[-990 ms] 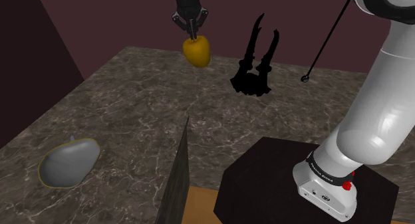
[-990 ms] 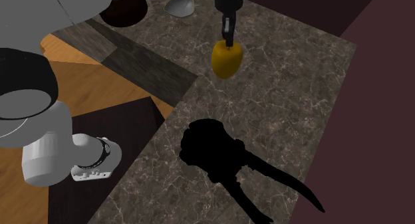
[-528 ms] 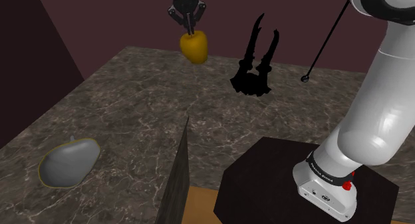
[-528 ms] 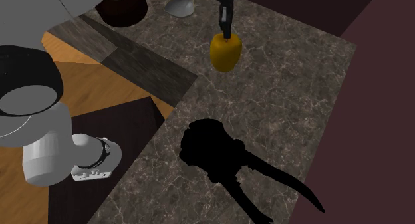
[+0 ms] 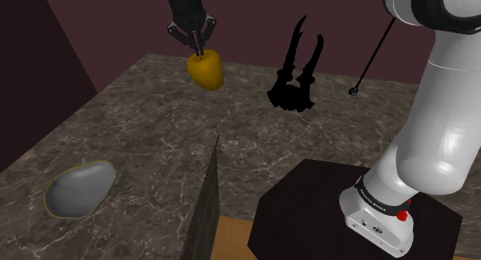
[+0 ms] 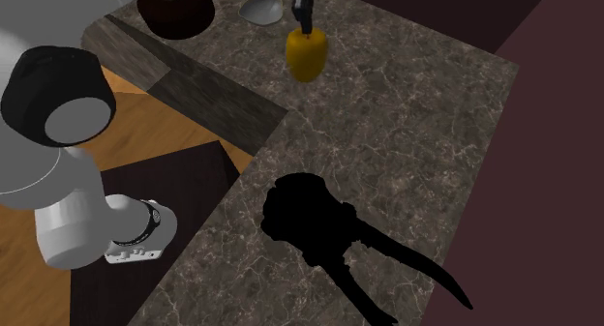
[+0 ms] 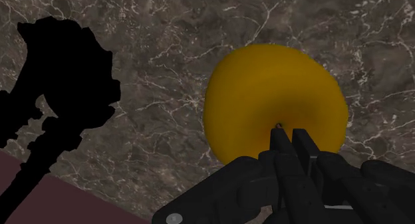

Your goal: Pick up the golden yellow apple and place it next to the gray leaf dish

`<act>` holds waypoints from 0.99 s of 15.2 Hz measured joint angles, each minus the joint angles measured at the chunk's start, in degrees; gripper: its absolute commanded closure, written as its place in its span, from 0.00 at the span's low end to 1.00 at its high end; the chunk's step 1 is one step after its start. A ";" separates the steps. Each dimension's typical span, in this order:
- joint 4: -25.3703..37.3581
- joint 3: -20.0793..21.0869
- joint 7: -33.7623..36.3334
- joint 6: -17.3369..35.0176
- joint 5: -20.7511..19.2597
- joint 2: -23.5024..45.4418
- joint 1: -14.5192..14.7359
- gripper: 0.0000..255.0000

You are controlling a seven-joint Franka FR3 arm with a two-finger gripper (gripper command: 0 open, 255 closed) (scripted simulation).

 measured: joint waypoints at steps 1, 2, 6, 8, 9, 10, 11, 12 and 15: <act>1.35 0.36 1.36 -0.45 -0.53 1.34 1.21 1.00; 1.56 0.66 2.45 -0.48 -0.74 1.86 2.03 1.00; 5.59 1.80 7.26 -2.01 -2.29 5.81 6.55 1.00; 10.77 2.10 9.51 -4.28 -3.68 9.50 9.78 1.00; 10.82 2.32 10.71 -4.08 -3.88 10.10 10.74 1.00; 12.27 2.47 11.91 -4.51 -4.37 11.47 12.19 1.00; 14.60 2.51 12.84 -5.46 -4.96 13.11 13.74 1.00; 17.18 2.47 13.72 -6.37 -5.60 15.02 15.39 1.00; 24.10 2.30 16.12 -8.90 -7.15 19.98 20.20 1.00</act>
